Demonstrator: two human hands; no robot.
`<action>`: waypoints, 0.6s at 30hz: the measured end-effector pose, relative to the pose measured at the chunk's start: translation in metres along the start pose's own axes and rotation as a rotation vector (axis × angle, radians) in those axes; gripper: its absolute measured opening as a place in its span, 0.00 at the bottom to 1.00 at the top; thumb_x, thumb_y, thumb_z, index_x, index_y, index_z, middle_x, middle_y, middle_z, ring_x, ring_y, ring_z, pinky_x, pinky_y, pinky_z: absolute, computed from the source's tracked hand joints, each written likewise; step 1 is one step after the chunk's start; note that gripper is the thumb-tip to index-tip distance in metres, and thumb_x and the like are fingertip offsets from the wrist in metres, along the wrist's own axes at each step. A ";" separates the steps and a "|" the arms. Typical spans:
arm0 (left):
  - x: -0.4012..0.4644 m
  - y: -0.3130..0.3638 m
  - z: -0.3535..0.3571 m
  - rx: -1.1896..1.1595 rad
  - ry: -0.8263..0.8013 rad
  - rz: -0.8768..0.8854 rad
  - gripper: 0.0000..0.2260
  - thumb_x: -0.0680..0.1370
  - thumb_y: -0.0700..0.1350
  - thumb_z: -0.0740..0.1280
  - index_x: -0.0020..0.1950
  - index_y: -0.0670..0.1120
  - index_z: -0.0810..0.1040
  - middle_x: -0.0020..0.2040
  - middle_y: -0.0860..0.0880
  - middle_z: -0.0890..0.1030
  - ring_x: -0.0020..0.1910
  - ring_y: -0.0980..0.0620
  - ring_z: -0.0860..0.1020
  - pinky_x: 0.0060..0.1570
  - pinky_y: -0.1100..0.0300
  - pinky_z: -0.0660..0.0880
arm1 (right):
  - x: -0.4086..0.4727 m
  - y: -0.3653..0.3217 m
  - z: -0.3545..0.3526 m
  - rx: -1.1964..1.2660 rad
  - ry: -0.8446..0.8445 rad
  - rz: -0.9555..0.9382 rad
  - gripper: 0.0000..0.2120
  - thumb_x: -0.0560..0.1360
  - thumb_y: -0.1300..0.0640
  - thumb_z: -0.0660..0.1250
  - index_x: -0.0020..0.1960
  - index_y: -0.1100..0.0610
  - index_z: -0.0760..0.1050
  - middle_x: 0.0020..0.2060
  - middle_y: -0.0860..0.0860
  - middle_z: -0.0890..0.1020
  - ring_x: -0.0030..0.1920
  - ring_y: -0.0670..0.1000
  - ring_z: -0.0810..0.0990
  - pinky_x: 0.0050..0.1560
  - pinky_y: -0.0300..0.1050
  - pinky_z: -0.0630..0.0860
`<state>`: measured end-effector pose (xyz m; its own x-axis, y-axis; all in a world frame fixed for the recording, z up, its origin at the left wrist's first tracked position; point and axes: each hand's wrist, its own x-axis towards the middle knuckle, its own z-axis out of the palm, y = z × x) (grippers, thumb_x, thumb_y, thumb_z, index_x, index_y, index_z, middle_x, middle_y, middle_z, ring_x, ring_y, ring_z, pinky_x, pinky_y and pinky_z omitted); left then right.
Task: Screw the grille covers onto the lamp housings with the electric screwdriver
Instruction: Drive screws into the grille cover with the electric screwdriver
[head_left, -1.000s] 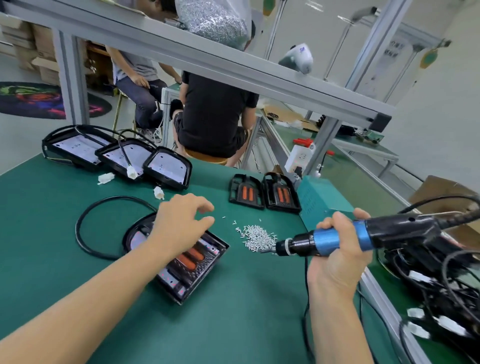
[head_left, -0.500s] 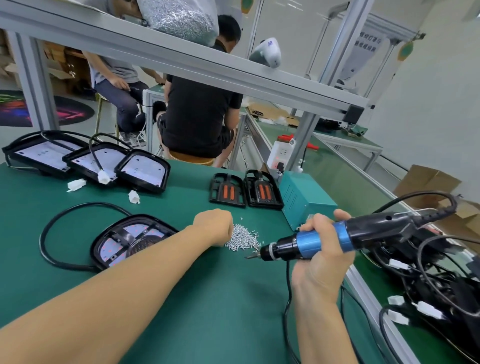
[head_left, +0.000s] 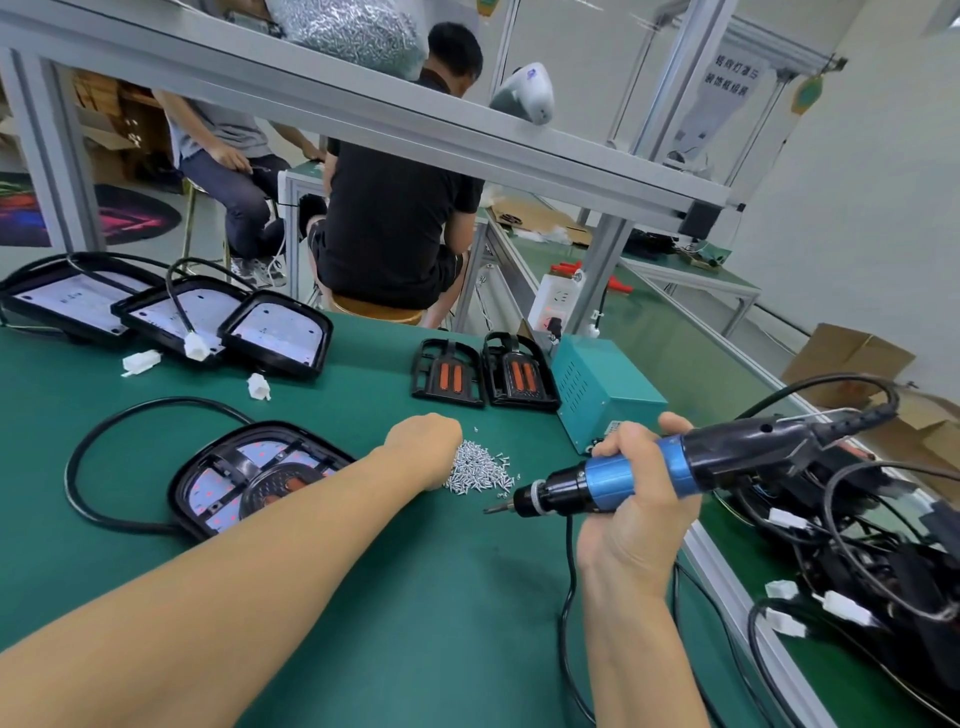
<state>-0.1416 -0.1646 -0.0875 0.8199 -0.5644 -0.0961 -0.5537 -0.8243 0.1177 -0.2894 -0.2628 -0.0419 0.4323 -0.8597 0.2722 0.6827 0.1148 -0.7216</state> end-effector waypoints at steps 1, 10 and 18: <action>-0.001 0.000 0.001 0.024 -0.003 -0.002 0.14 0.72 0.29 0.59 0.31 0.44 0.62 0.31 0.48 0.66 0.33 0.47 0.67 0.31 0.57 0.65 | 0.000 0.000 0.000 -0.001 -0.006 0.001 0.15 0.65 0.66 0.69 0.48 0.52 0.73 0.33 0.55 0.73 0.31 0.49 0.77 0.38 0.41 0.76; -0.006 0.001 0.000 0.140 -0.039 0.050 0.14 0.74 0.28 0.58 0.34 0.43 0.62 0.33 0.49 0.65 0.36 0.47 0.68 0.33 0.58 0.65 | 0.003 -0.003 -0.002 -0.010 -0.005 -0.014 0.15 0.65 0.66 0.69 0.48 0.52 0.73 0.34 0.56 0.73 0.32 0.49 0.76 0.41 0.43 0.76; -0.009 0.002 -0.002 0.142 -0.015 0.022 0.09 0.73 0.29 0.59 0.44 0.43 0.68 0.35 0.49 0.67 0.40 0.46 0.70 0.36 0.57 0.67 | 0.001 -0.005 0.003 0.009 -0.020 -0.012 0.15 0.65 0.65 0.70 0.48 0.52 0.74 0.35 0.55 0.73 0.32 0.50 0.76 0.42 0.44 0.76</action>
<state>-0.1499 -0.1608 -0.0848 0.8059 -0.5818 -0.1096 -0.5871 -0.8092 -0.0210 -0.2908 -0.2625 -0.0360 0.4359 -0.8509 0.2932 0.6928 0.1094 -0.7128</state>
